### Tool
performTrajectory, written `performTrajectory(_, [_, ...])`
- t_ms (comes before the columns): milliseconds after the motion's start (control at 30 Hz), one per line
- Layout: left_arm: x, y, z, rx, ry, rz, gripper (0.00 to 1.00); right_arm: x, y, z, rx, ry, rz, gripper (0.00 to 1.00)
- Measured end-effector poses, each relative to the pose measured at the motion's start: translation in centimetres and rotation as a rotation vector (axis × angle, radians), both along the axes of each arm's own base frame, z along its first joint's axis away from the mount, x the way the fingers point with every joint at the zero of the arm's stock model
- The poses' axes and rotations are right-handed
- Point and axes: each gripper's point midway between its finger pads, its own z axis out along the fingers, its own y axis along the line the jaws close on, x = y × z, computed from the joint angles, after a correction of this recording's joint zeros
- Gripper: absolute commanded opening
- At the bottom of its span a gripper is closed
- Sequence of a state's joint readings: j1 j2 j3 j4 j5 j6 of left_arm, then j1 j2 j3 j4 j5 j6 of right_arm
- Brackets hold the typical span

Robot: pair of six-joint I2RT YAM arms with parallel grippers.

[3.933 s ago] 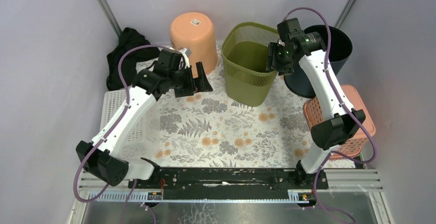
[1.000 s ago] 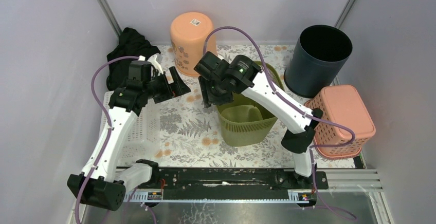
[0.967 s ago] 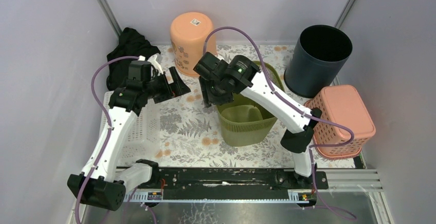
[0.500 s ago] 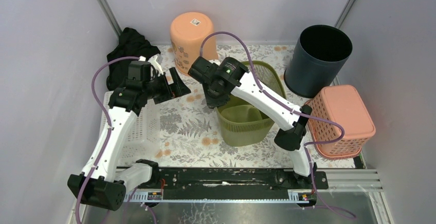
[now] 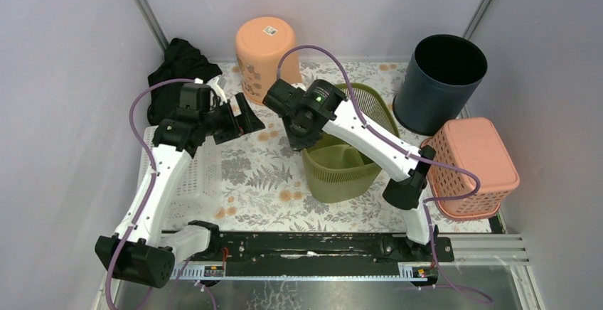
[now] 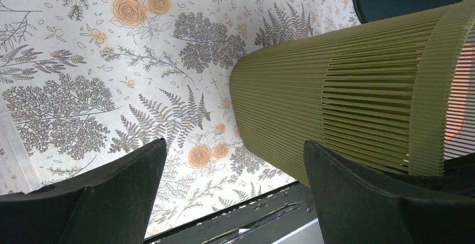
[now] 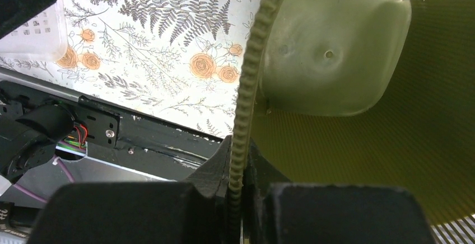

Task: Turn the large container upside down
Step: Turn the container upside down at the center of the board.

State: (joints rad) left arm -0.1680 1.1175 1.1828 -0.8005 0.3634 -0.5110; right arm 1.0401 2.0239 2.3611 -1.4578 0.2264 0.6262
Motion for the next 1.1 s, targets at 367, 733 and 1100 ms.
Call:
performTrajectory(367, [0.2, -0.1, 2.2, -0.028, -0.039, 0.025, 1.00, 0.6, -1.0, 1.1, 0.041, 0.024, 0.009, 0.00])
performTrajectory(733, [1.4, -0.2, 6.7, -0.057, -0.111, 0.049, 1.00, 1.3, -4.0, 5.9, 0.208, 0.008, -0.015, 0.00])
performTrajectory(1100, [2.9, -0.4, 9.4, -0.066, -0.120, 0.062, 1.00, 1.3, -5.0, 11.7, 0.507, -0.005, 0.000, 0.00])
